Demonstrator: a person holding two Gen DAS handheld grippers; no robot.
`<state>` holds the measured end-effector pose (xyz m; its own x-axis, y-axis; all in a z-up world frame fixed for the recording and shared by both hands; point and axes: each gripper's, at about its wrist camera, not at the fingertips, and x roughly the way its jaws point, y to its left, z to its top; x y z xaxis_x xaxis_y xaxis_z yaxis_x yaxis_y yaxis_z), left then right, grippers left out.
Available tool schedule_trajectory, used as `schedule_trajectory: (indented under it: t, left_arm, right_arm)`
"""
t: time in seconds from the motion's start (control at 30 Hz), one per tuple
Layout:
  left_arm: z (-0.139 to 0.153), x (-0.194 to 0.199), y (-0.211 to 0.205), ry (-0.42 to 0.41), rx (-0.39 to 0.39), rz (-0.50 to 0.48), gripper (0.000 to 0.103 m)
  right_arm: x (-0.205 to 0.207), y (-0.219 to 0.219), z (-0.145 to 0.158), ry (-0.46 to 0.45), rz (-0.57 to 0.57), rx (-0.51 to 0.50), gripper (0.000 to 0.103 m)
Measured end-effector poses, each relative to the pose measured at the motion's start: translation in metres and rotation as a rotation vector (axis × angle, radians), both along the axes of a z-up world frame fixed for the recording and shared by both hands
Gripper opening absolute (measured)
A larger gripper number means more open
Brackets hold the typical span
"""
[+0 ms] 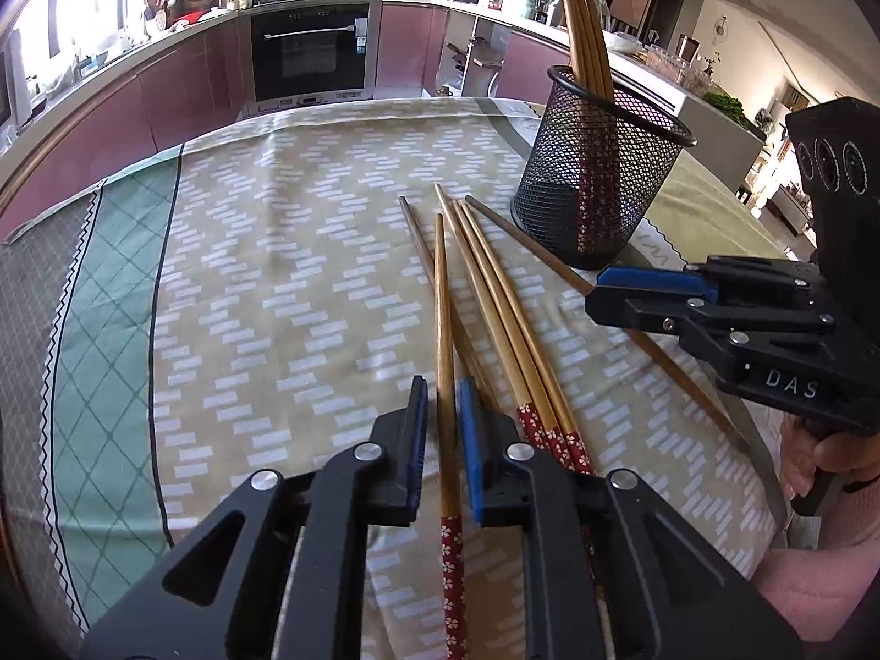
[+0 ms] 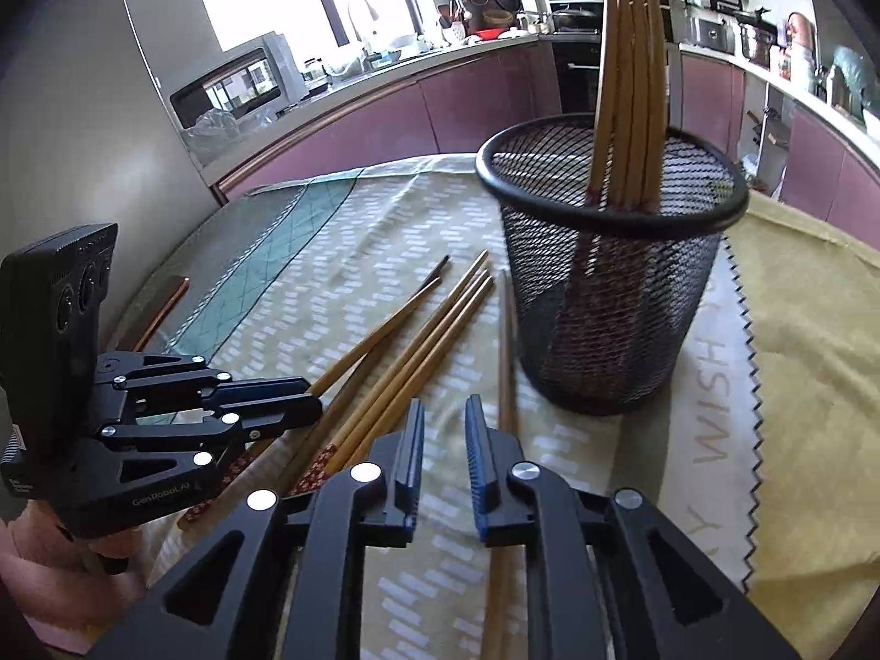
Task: Organize utensils
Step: 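Lift the left tool's chopstick off the cloth while the right tool lifts its own, then raise the left tool's chopstick upright over the mesh holder while the right tool carries its own there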
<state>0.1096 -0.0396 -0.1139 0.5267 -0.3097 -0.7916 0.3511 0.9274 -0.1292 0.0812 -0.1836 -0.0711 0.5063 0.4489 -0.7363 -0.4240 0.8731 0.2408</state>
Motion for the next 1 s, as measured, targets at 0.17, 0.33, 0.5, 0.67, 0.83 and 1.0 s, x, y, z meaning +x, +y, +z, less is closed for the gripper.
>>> schedule_trajectory:
  t: [0.17, 0.33, 0.5, 0.67, 0.83, 1.0]
  left_arm:
    - [0.001, 0.004, -0.002, -0.008, 0.015, -0.007, 0.023]
    - [0.000, 0.007, -0.004, -0.009, 0.031, -0.016, 0.021]
    - [0.000, 0.011, -0.005, 0.001, 0.028, -0.001, 0.008]
    - [0.005, 0.010, -0.003, -0.004, 0.001, 0.012, 0.008]
    - [0.028, 0.001, 0.002, -0.046, -0.049, -0.008, 0.008]
    - [0.054, -0.005, 0.007, -0.087, -0.124, -0.034, 0.008]
  right_arm:
    - [0.006, -0.005, -0.010, 0.014, -0.039, -0.064, 0.027]
    - [0.007, -0.002, -0.013, -0.006, -0.024, -0.117, 0.020]
    - [0.013, -0.003, -0.014, 0.013, -0.029, -0.076, 0.006]
    - [0.006, -0.011, -0.008, 0.010, -0.020, 0.002, 0.006]
    - [-0.007, -0.027, 0.012, -0.032, 0.008, 0.096, 0.006]
    - [-0.017, -0.040, 0.032, -0.071, 0.018, 0.178, 0.006]
